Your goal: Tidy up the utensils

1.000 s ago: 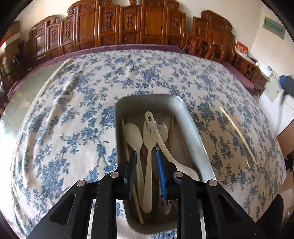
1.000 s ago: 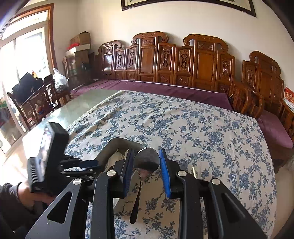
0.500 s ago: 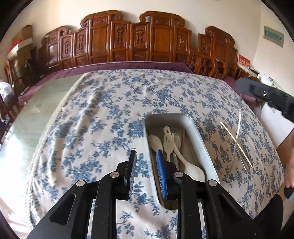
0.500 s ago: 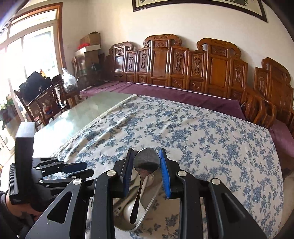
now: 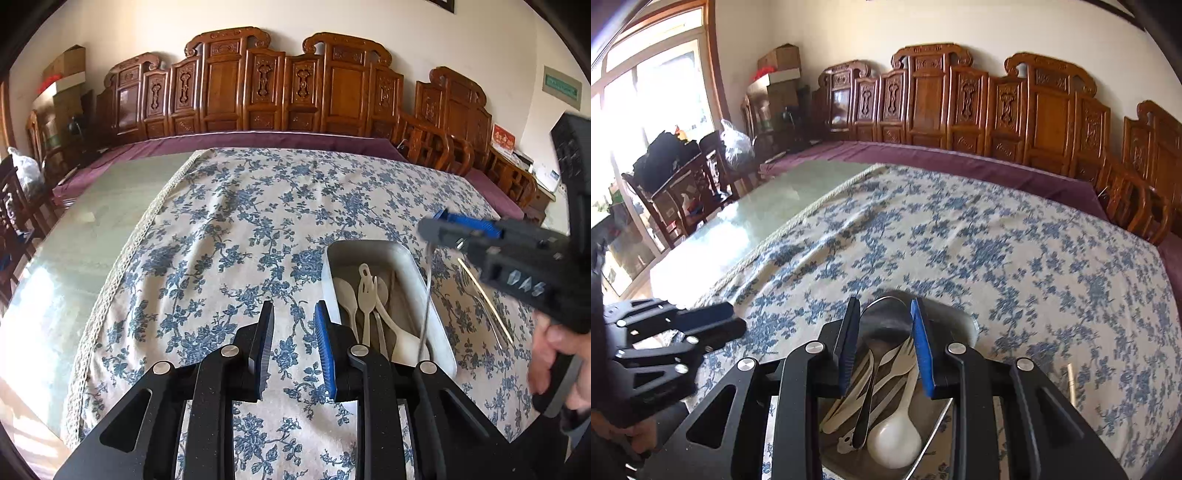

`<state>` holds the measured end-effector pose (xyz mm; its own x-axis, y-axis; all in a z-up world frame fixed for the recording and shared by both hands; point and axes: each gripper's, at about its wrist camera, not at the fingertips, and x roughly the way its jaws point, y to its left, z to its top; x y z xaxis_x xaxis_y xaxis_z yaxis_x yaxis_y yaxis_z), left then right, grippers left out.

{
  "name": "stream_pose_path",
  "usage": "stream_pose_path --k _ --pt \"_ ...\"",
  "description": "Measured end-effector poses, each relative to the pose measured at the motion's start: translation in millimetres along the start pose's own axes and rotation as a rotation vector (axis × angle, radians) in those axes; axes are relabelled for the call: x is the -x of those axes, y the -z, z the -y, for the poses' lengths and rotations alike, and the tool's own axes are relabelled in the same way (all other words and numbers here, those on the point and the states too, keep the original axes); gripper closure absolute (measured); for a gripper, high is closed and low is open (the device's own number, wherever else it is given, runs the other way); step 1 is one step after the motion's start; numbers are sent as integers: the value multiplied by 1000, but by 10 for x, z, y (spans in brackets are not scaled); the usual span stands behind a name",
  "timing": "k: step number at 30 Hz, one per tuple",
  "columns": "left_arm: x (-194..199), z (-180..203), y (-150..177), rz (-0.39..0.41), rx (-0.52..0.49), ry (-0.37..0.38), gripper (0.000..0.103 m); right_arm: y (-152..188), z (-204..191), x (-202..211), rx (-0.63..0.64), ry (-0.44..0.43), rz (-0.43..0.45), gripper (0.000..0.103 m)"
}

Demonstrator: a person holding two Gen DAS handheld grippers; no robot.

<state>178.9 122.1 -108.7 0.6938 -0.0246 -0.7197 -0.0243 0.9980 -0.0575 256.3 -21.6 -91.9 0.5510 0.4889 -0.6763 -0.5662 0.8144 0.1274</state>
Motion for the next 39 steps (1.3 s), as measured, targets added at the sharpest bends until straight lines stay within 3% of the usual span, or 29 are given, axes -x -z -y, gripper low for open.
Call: stream_pose_path --k 13,21,31,39 --pt "50 3 6 6 4 10 81 250 134 -594 -92 -25 -143 72" --pt "50 18 18 4 -2 10 81 331 194 -728 -103 -2 -161 71" --pt "62 131 43 -3 -21 18 81 314 246 -520 -89 -3 -116 66" --pt "143 395 63 13 -54 53 74 445 464 18 -57 43 -54 66"
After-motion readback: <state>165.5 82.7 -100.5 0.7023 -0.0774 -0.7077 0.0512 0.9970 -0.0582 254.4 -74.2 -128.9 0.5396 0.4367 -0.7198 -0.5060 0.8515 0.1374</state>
